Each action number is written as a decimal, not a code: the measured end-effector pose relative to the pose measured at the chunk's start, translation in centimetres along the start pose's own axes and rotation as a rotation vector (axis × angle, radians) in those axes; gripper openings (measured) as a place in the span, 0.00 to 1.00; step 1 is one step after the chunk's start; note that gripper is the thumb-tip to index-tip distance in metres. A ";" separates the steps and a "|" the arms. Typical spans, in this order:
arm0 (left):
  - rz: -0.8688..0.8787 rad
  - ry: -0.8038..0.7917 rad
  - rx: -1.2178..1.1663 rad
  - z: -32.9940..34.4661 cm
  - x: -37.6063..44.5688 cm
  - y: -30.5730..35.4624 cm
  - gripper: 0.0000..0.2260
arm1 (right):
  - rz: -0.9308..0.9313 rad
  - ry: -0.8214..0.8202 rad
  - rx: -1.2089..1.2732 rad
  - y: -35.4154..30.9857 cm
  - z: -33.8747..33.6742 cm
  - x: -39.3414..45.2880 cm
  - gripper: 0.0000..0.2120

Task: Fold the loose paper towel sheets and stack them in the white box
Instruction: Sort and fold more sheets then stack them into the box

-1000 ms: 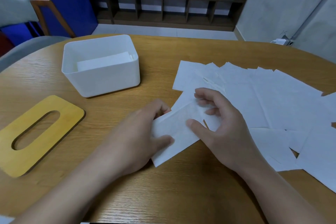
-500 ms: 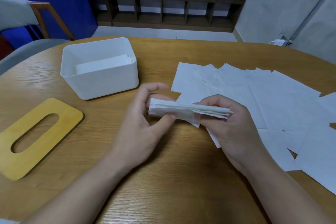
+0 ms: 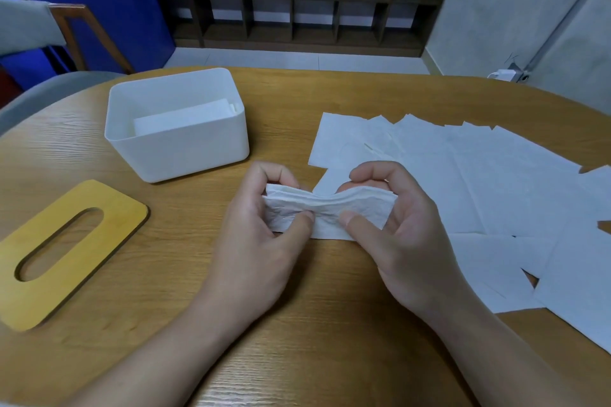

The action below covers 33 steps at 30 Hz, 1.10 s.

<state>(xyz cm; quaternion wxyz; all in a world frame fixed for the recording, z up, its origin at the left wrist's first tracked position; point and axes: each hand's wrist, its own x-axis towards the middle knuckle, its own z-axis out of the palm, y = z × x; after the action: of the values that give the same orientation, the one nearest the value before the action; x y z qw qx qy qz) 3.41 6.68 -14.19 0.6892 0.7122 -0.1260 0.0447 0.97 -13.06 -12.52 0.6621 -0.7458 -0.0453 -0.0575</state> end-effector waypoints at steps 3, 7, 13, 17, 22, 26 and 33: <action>0.030 0.028 -0.043 0.4 -0.4 0.3 0.17 | -0.071 0.036 -0.004 -0.3 0.1 -0.3 0.23; -0.031 0.059 -0.071 0.2 -0.2 0.2 0.22 | -0.017 0.005 -0.034 -0.6 0.2 -0.3 0.28; -0.064 0.043 -0.034 0.1 -0.4 0.1 0.24 | 0.046 -0.061 -0.131 -0.8 0.1 -0.5 0.25; -0.070 0.023 -0.051 0.0 -0.4 0.2 0.24 | 0.043 -0.055 -0.148 -0.6 0.1 -0.4 0.23; -0.078 0.054 -0.080 -0.1 -0.1 -0.3 0.23 | 0.092 -0.021 -0.139 -0.6 0.0 -0.3 0.19; -0.104 0.069 -0.069 -0.5 0.1 -0.3 0.24 | 0.099 -0.002 -0.129 -0.1 0.0 -0.1 0.10; -0.099 0.050 0.075 -0.4 -0.5 -0.4 0.31 | 0.085 -0.026 -0.247 0.4 0.3 -0.2 0.09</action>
<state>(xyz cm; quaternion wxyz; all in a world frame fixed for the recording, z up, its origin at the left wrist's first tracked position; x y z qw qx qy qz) 3.09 7.15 -14.65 0.6661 0.7417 -0.0714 0.0331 0.88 -12.83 -12.99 0.5662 -0.8237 -0.0148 -0.0248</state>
